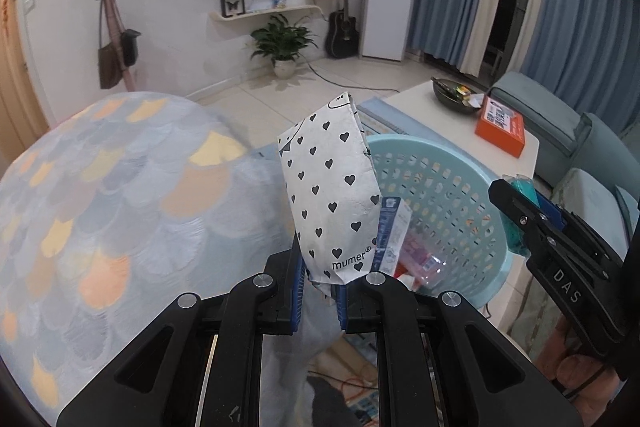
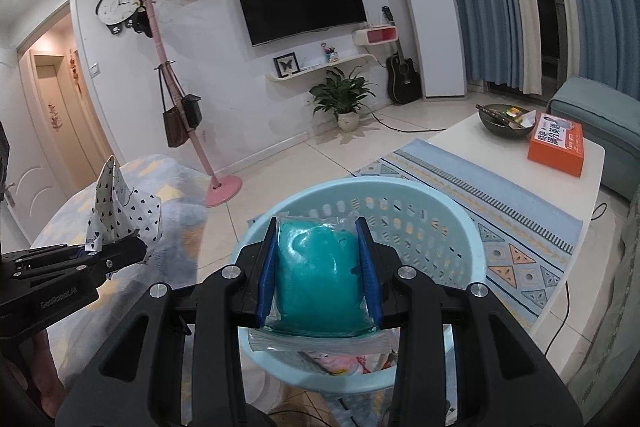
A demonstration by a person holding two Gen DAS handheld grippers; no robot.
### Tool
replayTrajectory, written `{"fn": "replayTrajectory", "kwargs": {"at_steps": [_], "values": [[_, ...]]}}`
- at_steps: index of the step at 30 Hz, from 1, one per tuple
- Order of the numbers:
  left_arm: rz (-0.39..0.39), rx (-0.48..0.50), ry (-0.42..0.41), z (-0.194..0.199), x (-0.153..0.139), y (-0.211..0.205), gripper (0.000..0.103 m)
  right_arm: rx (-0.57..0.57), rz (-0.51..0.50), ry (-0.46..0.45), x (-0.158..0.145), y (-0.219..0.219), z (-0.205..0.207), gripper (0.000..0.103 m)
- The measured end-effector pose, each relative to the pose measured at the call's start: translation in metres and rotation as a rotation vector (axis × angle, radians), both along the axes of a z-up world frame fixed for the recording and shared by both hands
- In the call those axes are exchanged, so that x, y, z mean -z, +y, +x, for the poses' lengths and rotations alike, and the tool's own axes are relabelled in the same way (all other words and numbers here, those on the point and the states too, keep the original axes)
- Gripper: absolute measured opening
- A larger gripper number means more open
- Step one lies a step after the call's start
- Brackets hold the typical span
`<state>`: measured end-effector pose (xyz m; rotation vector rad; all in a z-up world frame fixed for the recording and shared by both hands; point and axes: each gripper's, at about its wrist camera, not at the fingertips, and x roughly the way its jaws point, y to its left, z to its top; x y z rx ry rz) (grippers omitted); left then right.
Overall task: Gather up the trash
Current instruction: 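Carry the heart-print bag and teal cup over the basket and release both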
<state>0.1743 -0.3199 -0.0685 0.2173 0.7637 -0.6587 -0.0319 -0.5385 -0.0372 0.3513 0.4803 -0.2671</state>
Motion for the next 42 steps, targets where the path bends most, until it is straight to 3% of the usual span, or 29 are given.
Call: {"fn": "replayTrajectory", "kwargs": {"at_steps": [18,20,22,27,37,42], "values": [[0.038,0.054,0.068,0.018,0.028,-0.060,0.017,0.051,0.032,0.066,0.034,-0.043,0.024,0.035],[0.051,0.064,0.082,0.020,0.033,-0.063,0.026,0.066,0.061,0.085,0.041,-0.051,0.026,0.035],[0.065,0.063,0.085,0.021,0.037,-0.067,0.048,0.076,0.090,0.100,0.047,-0.057,0.028,0.041],[0.067,0.039,0.076,0.026,0.037,-0.066,0.059,0.088,0.102,0.103,0.052,-0.064,0.026,0.043],[0.045,-0.004,0.093,0.032,0.026,-0.054,0.059,0.098,0.112,0.096,0.049,-0.061,0.021,0.044],[-0.023,-0.039,0.081,0.036,0.001,-0.031,0.060,0.098,0.108,0.088,0.043,-0.056,0.017,0.044]]}}
